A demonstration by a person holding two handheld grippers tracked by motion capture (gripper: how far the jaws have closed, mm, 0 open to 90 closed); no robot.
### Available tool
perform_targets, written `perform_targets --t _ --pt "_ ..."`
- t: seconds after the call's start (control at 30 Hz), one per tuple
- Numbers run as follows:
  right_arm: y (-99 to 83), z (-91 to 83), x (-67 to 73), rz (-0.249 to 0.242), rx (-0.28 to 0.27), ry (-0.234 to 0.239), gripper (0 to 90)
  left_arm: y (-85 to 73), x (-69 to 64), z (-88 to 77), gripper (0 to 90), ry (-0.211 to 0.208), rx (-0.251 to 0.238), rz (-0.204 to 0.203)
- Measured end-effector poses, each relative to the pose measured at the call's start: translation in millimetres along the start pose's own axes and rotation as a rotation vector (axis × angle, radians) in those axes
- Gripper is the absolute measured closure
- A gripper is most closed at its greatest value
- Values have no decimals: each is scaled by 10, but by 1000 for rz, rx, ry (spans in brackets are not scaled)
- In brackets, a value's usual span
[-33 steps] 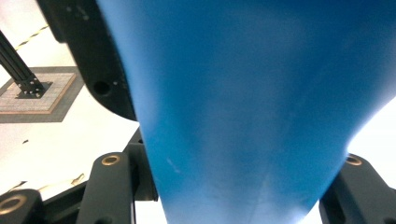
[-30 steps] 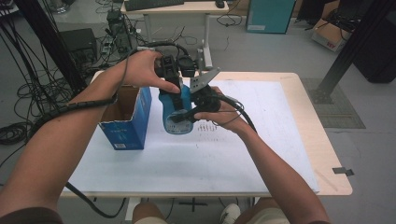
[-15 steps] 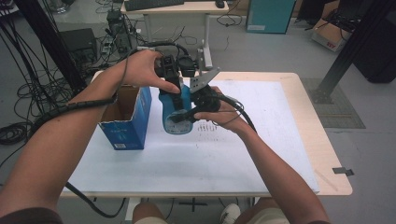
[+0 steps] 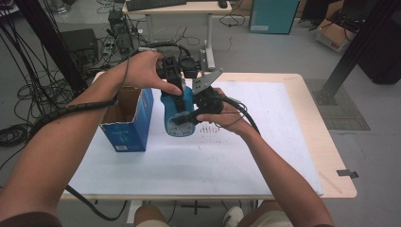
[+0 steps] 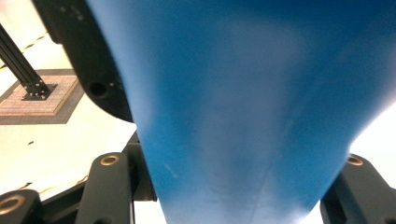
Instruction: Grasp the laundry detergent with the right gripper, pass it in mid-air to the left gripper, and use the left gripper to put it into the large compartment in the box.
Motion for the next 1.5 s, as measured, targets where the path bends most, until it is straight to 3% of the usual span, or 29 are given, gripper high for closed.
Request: perform_targets --t 0.53,0.67,0.7,0.77,0.8,0.87,0.93,0.97,1.0,1.03,1.1,1.27,1.3,1.33,1.37,1.4,1.47,1.5 --pt "14 -29 25 -3 -12 -8 414 -6 -29 -41 362 7 -5 3" --pt "10 -85 19 35 -52 -14 317 -6 -31 -30 363 6 -11 -11" --pt "-10 -131 -23 3 -50 -63 271 -6 -55 -8 363 -6 -32 -50" --pt "-31 -164 -20 17 -35 -62 264 -8 -59 -8 363 -14 -32 -61" --pt "-79 -206 -9 25 -4 -67 240 -17 -4 -39 363 24 9 -11" --pt "-110 -226 -2 32 11 -81 218 -16 1 -50 362 15 11 -17" --pt "-180 -256 -7 78 37 -111 127 -10 4 -53 362 21 0 -40" --pt "-261 -282 -6 144 62 -116 61 -2 21 -78 362 19 8 -56" --pt "-261 -282 -6 144 62 -116 61 -2 21 -78 362 19 8 -56" --pt "-345 -302 2 193 94 -159 22 2 44 -110 362 24 15 -69" --pt "-384 -320 14 204 117 -179 35 4 50 -123 362 29 14 -82" --pt "-548 -408 61 299 205 -208 24 -11 126 -219 361 16 19 -164" --pt "-610 -450 87 324 263 -209 25 -43 203 -291 361 36 59 -152" --pt "-610 -450 87 324 263 -209 25 -43 203 -291 361 36 59 -152" --pt "-670 -508 113 356 297 -206 28 -67 231 -335 361 38 55 -194" --pt "-670 -508 113 356 297 -206 28 -67 231 -335 361 38 55 -194" --pt "-770 -620 128 366 342 -263 27 -112 288 -416 361 43 60 -251" --pt "-770 -620 128 366 342 -263 27 -112 288 -416 361 43 60 -251"
Point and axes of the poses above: each handheld gripper's, and its own axes: z roughly forward along the jaws, y roughly out of its top, x roughly to its left, the point moved 2 cm from there along z, roughly forward along the jaws, and after that the axes turned 12 degrees about x, right-handed, at the moved point
